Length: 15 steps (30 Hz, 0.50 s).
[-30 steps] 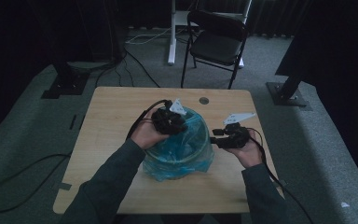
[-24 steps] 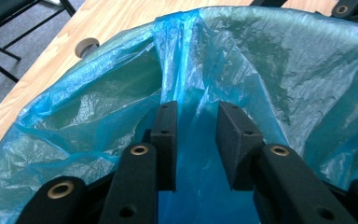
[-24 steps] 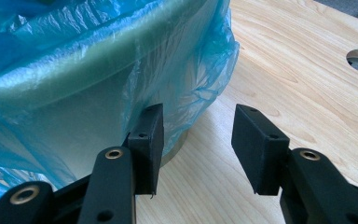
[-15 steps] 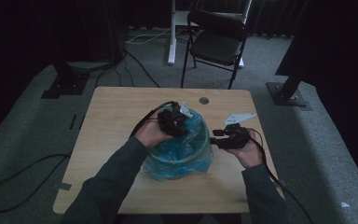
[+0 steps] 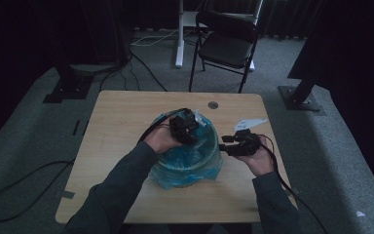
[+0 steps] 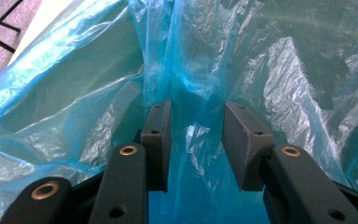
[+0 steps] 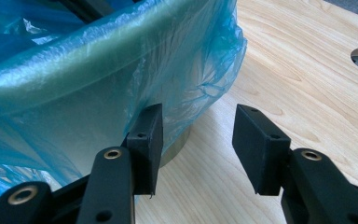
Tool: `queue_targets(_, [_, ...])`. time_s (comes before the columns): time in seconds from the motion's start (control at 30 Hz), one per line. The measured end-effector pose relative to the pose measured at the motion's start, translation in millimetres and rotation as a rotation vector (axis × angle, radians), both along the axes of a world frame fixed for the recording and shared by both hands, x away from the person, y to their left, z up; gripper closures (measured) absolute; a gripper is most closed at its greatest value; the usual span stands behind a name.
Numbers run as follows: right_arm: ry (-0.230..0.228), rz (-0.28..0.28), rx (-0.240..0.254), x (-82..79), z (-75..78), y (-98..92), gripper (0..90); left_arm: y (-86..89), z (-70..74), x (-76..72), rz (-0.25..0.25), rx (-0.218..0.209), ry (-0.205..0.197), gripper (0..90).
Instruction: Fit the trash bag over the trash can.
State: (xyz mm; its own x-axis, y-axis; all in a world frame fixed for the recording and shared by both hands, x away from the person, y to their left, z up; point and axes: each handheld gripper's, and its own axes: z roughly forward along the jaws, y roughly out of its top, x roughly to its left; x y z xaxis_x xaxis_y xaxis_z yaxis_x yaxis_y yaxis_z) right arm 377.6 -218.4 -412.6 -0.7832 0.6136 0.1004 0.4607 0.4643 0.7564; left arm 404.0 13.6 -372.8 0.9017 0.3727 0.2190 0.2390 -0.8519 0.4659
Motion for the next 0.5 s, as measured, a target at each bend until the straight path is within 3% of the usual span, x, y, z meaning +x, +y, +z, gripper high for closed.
queue_targets(0.27, [0.002,-0.002,0.000,-0.4,-1.2,-1.0,52.2,-4.0,-2.6,2.5,0.008,0.005,0.030,63.7])
queue_targets(0.5, [0.000,0.001,-0.002,-0.5,0.1,-0.4,52.2,-9.3,-6.0,3.5,0.004,0.030,0.031,63.7])
